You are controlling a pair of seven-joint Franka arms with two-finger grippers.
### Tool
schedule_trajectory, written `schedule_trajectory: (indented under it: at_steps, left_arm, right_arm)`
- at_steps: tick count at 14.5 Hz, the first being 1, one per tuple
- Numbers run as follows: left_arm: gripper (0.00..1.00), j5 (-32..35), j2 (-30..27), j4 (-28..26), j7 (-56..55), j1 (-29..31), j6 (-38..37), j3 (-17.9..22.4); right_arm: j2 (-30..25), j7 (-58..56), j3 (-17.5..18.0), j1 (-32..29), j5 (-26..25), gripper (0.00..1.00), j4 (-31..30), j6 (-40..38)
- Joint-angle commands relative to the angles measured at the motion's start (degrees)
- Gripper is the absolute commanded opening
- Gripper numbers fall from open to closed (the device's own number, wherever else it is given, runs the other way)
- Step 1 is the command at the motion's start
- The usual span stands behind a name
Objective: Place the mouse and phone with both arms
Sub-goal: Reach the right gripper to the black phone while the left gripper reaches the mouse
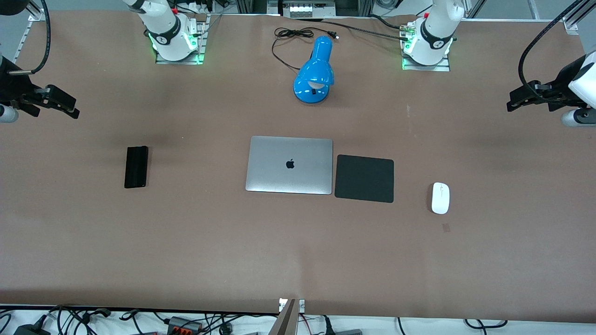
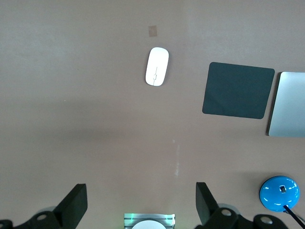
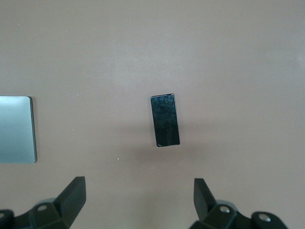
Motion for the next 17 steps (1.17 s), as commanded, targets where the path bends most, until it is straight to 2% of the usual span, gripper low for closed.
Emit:
schedule_trajectory:
  at_steps: [1, 8, 12, 15, 17]
  left_arm:
    - [1.00, -0.11, 0.34, 1.00, 1.14, -0.23, -0.62, 0.51]
    - [1.00, -0.73, 1.91, 1.18, 1.32, 0.03, -0.19, 0.68]
    - [1.00, -0.73, 13.59, 7.40, 2.19, 2.41, 2.53, 0.59]
    - [1.00, -0.99, 20.27, 7.77, 2.55, 2.32, 11.13, 0.25]
    - [1.00, -0.90, 25.62, 7.68, 3.85, 1.89, 13.51, -0.02]
  right_arm:
    - [-1.51, -1.13, 0.65, -0.85, 0.47, 1.00, -0.67, -0.37]
    - [0.50, -0.95, 0.91, -0.59, 0.47, 1.00, -0.67, 0.77]
    - [3.92, -0.51, 0.83, -0.77, 0.03, 1.00, -1.90, 2.78]
    - [4.72, -0.42, 0.74, -1.03, -0.06, 1.00, -6.98, 7.61]
    - [6.99, -0.42, 0.74, -1.03, -1.54, 1.00, -10.33, 11.56]
